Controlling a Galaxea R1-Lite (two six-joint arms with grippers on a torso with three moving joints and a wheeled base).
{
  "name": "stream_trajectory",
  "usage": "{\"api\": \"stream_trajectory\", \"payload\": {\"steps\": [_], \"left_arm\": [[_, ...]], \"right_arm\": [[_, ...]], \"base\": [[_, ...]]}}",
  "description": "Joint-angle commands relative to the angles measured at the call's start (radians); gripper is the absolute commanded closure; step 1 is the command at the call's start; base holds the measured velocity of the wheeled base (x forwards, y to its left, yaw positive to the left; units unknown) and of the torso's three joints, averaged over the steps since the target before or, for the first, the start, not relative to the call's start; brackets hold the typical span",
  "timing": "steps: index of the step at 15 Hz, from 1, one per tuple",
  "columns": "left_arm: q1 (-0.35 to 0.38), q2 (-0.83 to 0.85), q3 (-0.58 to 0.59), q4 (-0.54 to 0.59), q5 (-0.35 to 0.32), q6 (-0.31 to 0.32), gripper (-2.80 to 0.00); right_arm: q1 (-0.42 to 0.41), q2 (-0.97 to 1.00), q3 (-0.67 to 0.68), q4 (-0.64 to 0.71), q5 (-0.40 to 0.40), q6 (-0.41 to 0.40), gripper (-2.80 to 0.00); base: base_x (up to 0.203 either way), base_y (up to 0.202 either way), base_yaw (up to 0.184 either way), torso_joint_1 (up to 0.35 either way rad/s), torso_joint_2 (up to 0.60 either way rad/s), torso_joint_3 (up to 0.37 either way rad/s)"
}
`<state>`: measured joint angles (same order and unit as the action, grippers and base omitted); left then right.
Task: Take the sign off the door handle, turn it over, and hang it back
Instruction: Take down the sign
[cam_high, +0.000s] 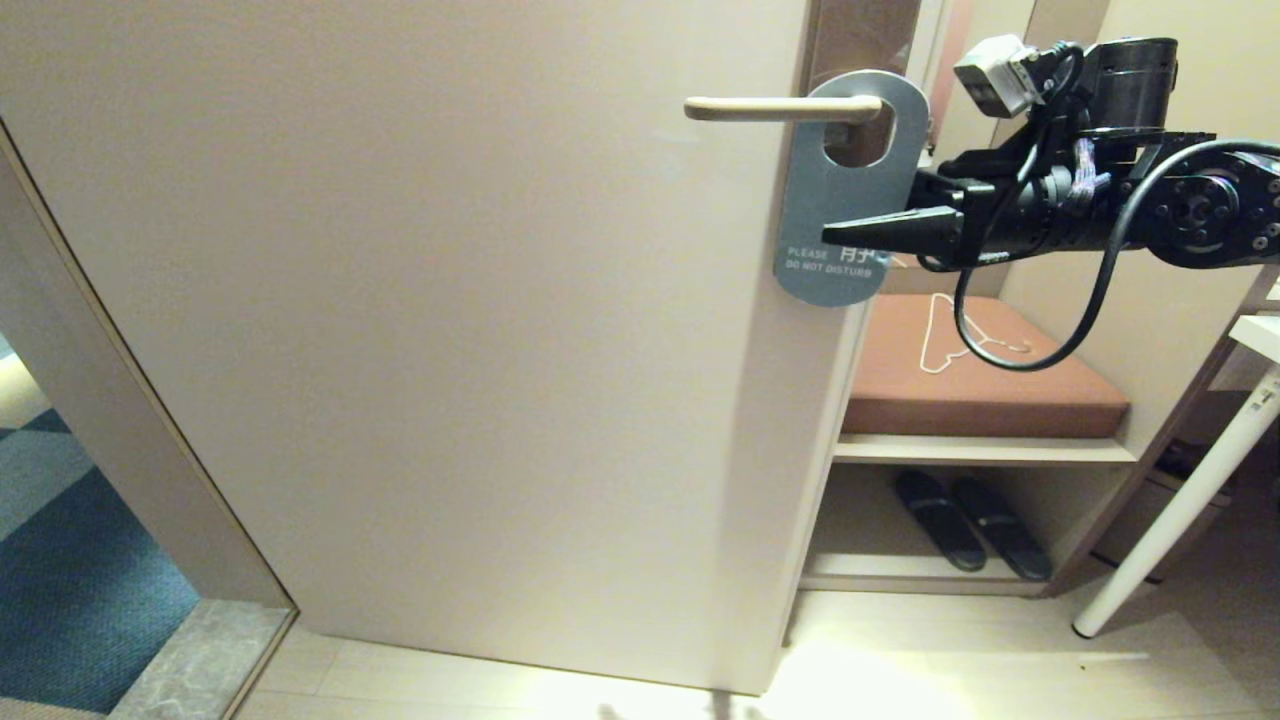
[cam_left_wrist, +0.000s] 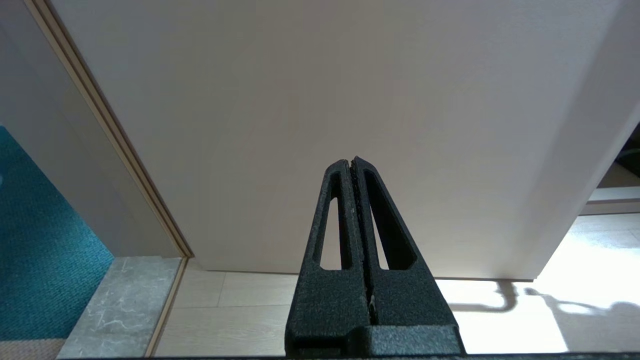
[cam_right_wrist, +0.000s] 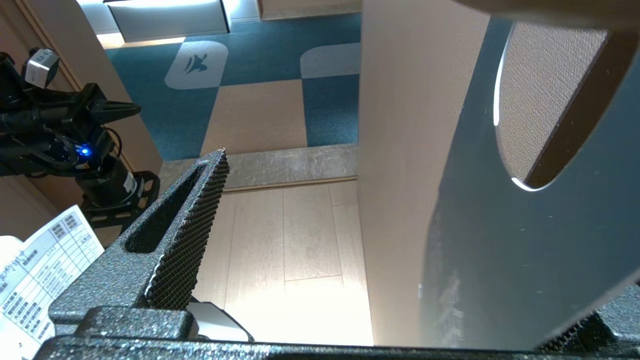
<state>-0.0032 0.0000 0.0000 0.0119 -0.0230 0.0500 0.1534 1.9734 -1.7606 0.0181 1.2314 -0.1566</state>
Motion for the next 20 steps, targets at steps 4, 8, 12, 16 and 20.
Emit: {"api": "stream_trajectory", "payload": {"steps": [4, 8, 12, 16, 20], "left_arm": [[0.0, 0.002, 0.0, 0.0, 0.0, -0.001, 0.0], [0.0, 0.002, 0.0, 0.0, 0.0, -0.001, 0.0], [0.0, 0.002, 0.0, 0.0, 0.0, 0.001, 0.0], [0.0, 0.002, 0.0, 0.0, 0.0, 0.0, 0.0], [0.0, 0.002, 0.0, 0.0, 0.0, 0.001, 0.0]], "right_arm": [[0.0, 0.01, -0.008, -0.006, 0.006, -0.001, 0.0], [0.0, 0.035, -0.051, -0.006, 0.003, -0.001, 0.0], [0.0, 0.036, -0.051, -0.007, -0.001, -0.003, 0.0], [-0.001, 0.038, -0.051, -0.007, -0.003, -0.004, 0.0], [-0.002, 0.039, -0.046, -0.012, -0.014, -0.009, 0.0]], "base": [[0.0, 0.0, 0.0, 0.0, 0.0, 0.0], [0.0, 0.0, 0.0, 0.0, 0.0, 0.0], [0.0, 0.0, 0.0, 0.0, 0.0, 0.0], [0.0, 0.0, 0.0, 0.0, 0.0, 0.0], [0.0, 0.0, 0.0, 0.0, 0.0, 0.0]]}}
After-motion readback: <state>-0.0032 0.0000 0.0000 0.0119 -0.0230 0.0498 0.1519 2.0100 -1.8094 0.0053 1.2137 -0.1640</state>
